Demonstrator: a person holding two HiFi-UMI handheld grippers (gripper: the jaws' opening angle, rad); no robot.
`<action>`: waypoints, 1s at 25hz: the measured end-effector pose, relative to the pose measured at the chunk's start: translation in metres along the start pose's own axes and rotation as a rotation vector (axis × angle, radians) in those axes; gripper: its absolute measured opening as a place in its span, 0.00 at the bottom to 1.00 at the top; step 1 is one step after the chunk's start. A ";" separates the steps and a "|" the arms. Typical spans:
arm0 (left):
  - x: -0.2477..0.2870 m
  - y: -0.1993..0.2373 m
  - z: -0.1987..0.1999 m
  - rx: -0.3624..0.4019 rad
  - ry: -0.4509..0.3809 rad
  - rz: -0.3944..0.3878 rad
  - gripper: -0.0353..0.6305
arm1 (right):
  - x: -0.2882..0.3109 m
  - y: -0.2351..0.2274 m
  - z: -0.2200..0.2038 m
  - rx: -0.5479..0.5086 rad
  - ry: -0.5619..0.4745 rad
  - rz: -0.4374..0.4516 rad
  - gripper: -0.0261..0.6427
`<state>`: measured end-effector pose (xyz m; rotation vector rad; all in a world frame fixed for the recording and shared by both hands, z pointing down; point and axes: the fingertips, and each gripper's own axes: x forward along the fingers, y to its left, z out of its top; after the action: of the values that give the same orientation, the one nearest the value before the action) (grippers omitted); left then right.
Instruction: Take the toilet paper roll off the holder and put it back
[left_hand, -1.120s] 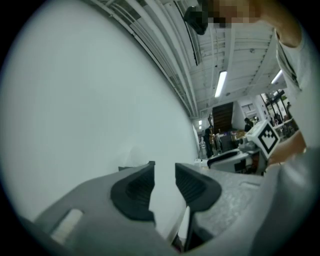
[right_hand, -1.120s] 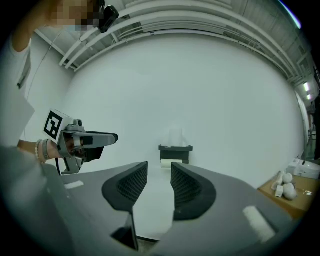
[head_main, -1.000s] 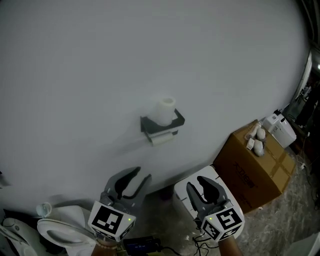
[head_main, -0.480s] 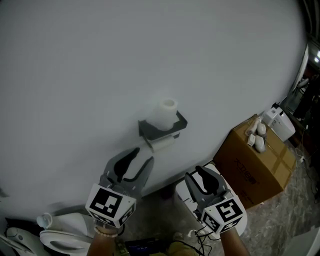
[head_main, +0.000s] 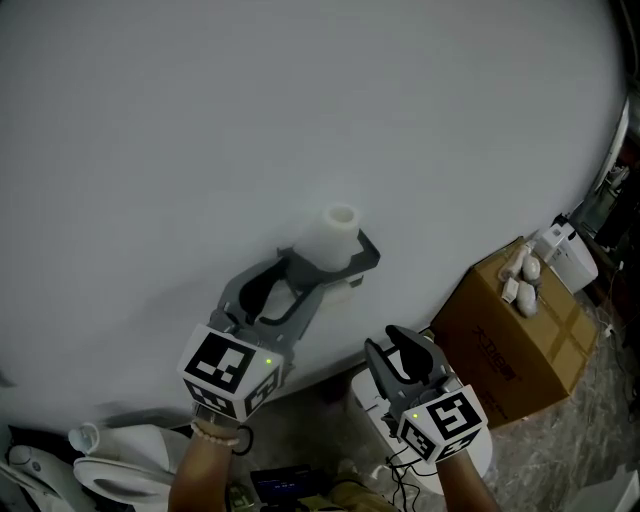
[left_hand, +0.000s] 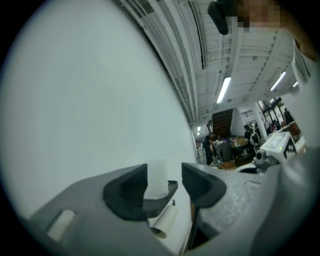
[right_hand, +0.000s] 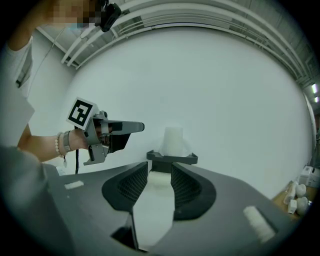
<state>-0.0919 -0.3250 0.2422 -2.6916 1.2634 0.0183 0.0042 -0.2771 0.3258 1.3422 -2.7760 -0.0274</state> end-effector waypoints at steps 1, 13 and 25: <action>0.006 0.002 0.000 -0.004 0.000 0.001 0.36 | 0.001 -0.002 -0.001 0.002 0.002 0.005 0.24; 0.061 0.014 0.003 0.011 0.025 0.044 0.41 | 0.008 -0.030 -0.005 0.009 0.013 0.042 0.24; 0.093 0.023 -0.011 0.011 0.082 0.085 0.46 | 0.011 -0.054 -0.008 0.023 0.010 0.052 0.24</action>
<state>-0.0509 -0.4123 0.2417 -2.6534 1.3961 -0.0895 0.0405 -0.3192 0.3318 1.2703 -2.8107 0.0142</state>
